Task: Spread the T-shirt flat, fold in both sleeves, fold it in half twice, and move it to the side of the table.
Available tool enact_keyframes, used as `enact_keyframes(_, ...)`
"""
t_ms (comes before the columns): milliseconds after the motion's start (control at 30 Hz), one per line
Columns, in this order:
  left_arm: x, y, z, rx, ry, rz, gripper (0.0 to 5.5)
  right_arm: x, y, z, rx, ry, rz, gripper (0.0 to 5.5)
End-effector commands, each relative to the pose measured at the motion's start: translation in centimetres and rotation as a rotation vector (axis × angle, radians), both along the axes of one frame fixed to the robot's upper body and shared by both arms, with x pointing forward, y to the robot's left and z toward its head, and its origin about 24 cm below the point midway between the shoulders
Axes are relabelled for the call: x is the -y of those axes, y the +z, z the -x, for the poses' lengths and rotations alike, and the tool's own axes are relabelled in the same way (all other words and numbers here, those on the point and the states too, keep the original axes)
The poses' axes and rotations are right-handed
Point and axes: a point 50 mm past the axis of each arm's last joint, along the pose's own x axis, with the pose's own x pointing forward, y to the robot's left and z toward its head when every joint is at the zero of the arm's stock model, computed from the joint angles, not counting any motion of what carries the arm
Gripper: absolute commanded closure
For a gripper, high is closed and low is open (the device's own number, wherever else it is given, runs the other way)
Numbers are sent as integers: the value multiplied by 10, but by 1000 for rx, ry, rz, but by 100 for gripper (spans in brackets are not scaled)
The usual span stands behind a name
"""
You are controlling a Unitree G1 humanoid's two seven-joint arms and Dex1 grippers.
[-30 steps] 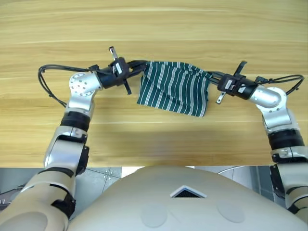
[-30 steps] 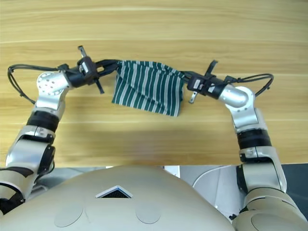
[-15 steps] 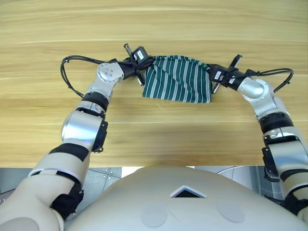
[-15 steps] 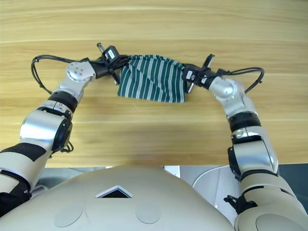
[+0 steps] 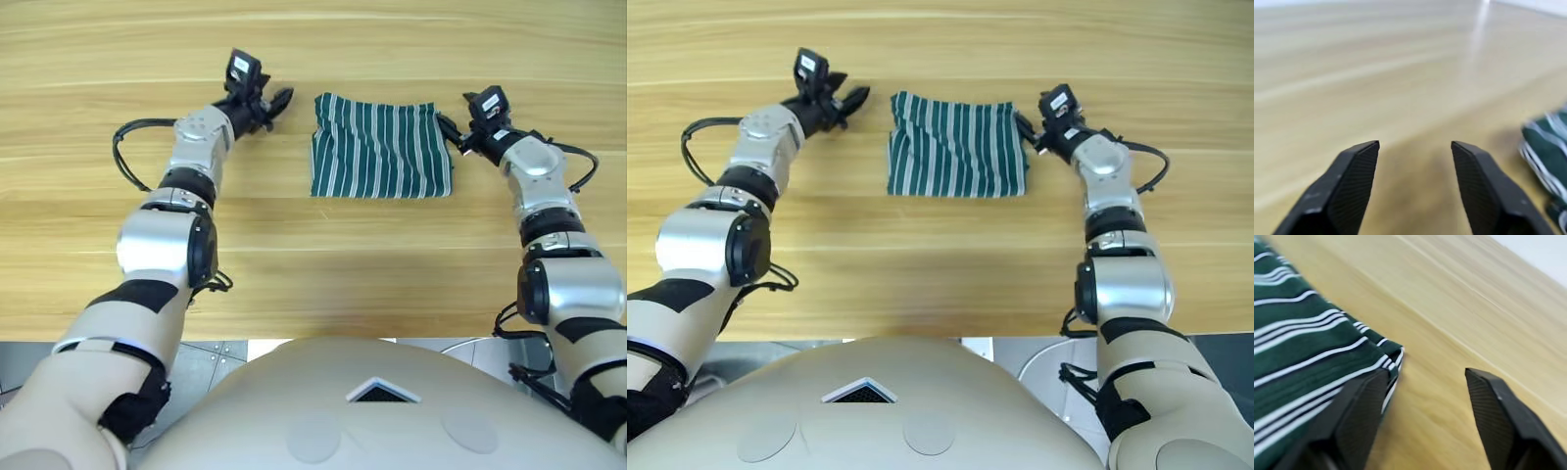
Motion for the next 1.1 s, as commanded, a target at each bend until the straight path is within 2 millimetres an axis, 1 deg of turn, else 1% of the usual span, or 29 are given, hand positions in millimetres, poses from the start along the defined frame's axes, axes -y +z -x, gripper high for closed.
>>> enact_keyframes(33, -15, 45, -12, 262, 35, 302, 265, 25, 38, -13, 148, -115, -197, 185)
enact_keyframes(67, -15, 50, -10, 317, 4, 334, 265, 28, 46, -14, 189, -106, -252, 172)
enact_keyframes(133, -9, 56, -5, 416, -82, 340, 293, 27, 60, -14, 260, -41, -323, 135)
enact_keyframes(233, 5, 61, 8, 558, -278, 354, 344, 19, 73, -14, 340, 41, -358, 80)
enact_keyframes(267, 11, 62, 13, 604, -343, 331, 349, 15, 74, -14, 354, 61, -319, 78)
enact_keyframes(433, 29, 58, 33, 730, -575, 140, 439, -5, 71, -17, 370, 121, -146, 77)
enact_keyframes(500, 33, 54, 38, 746, -638, 78, 490, -13, 72, -18, 386, 155, -88, 129)
enact_keyframes(600, 37, 48, 43, 739, -687, 5, 542, -24, 72, -20, 399, 205, 19, 189)
enact_keyframes(633, 38, 46, 44, 737, -695, -15, 550, -27, 72, -20, 400, 220, 50, 208)
enact_keyframes(767, 38, 42, 45, 728, -724, -90, 550, -35, 69, -18, 393, 301, 144, 280)
enact_keyframes(900, 37, 40, 45, 725, -752, -201, 550, -44, 64, -12, 356, 452, 287, 351)
enact_keyframes(933, 36, 39, 45, 722, -766, -246, 550, -46, 63, -12, 344, 490, 332, 375)
enact_keyframes(1000, 34, 39, 44, 716, -791, -323, 550, -50, 63, -10, 324, 576, 418, 406)
enact_keyframes(1100, 33, 41, 41, 729, -820, -458, 550, -54, 64, -8, 305, 677, 499, 461)
